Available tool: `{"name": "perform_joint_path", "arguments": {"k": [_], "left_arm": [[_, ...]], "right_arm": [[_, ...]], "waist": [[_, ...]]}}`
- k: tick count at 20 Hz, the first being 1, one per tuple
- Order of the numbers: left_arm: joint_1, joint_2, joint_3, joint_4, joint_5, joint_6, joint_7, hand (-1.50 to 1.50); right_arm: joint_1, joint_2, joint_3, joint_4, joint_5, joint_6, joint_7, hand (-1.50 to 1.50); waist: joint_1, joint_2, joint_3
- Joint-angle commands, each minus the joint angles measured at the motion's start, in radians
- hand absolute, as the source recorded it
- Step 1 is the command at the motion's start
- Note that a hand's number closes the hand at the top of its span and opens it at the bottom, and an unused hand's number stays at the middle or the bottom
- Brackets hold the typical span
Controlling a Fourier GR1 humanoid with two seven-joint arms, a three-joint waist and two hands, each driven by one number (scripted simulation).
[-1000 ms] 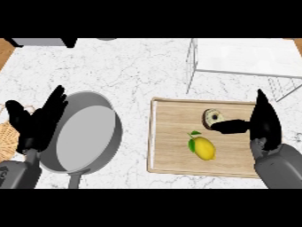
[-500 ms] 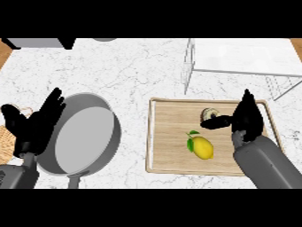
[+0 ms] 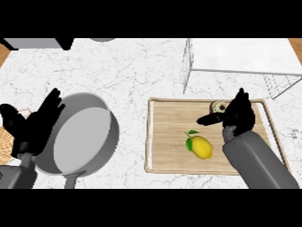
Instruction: Pick the cupcake from the tray and place it in the tiered shelf
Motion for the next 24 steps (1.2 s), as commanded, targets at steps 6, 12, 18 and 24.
{"name": "perform_joint_path", "arguments": {"k": [6, 12, 18, 24], "left_arm": [[0.050, -0.027, -0.020, 0.071, -0.003, -0.010, 0.054, 0.00], [0.064, -0.044, -0.041, 0.060, -0.036, 0.013, 0.052, 0.00], [0.024, -0.064, -0.028, 0.113, -0.034, -0.013, 0.052, 0.00], [0.087, -0.054, -0.030, 0.028, -0.036, -0.012, 0.058, 0.00]], "right_arm": [[-0.019, 0.063, -0.077, 0.067, 0.072, 0.002, 0.098, -1.50], [-0.003, 0.130, -0.001, 0.161, -0.012, 0.154, -0.048, 1.50], [-0.083, 0.146, -0.063, 0.165, 0.005, 0.069, -0.089, 1.50], [-0.058, 0.152, 0.049, 0.094, -0.053, 0.213, -0.378, 1.50]], "waist": [[-0.009, 0.013, -0.014], [0.014, 0.019, -0.013], [0.003, 0.017, -0.013], [0.018, 0.012, -0.011]]}}
